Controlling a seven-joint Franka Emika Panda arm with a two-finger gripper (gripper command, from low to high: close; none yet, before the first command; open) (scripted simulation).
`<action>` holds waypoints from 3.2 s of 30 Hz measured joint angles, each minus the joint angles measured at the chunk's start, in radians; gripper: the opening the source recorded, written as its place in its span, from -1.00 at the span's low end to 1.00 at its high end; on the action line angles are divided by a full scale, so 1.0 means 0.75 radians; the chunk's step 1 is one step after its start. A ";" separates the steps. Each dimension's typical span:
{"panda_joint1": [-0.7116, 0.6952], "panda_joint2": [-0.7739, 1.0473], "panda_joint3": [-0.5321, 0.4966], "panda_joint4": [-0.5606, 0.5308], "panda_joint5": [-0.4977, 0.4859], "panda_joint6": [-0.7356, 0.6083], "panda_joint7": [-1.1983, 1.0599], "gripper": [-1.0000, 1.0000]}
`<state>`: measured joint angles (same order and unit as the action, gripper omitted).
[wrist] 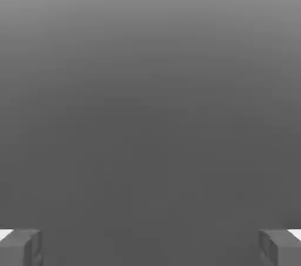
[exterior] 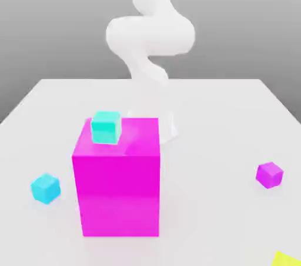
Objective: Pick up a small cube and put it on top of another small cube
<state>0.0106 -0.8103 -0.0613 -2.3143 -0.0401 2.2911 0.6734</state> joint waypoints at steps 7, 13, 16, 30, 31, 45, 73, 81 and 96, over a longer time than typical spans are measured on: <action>0.040 -0.023 -0.233 -0.057 -0.150 -0.022 -0.482 0.00; 0.081 -0.021 -0.432 -0.109 -0.278 -0.024 -0.884 0.00; 0.106 -0.012 -0.535 -0.135 -0.343 -0.020 -1.083 0.00; 0.259 0.109 -1.029 -0.268 -0.630 0.060 -2.014 0.00; 0.276 0.123 -1.068 -0.277 -0.651 0.070 -2.080 0.00; 0.684 0.365 -1.730 -0.408 -0.952 0.266 -2.957 0.00; 1.574 0.164 -2.824 -0.335 -1.747 0.383 -3.088 -1.00; 1.558 0.170 -2.810 -0.341 -1.739 0.378 -3.102 -1.00; 1.248 0.299 -2.445 -0.437 -1.451 0.308 -3.313 -1.00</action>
<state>0.9467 -0.5858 -1.8949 -2.6419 -1.1280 2.5224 -1.8112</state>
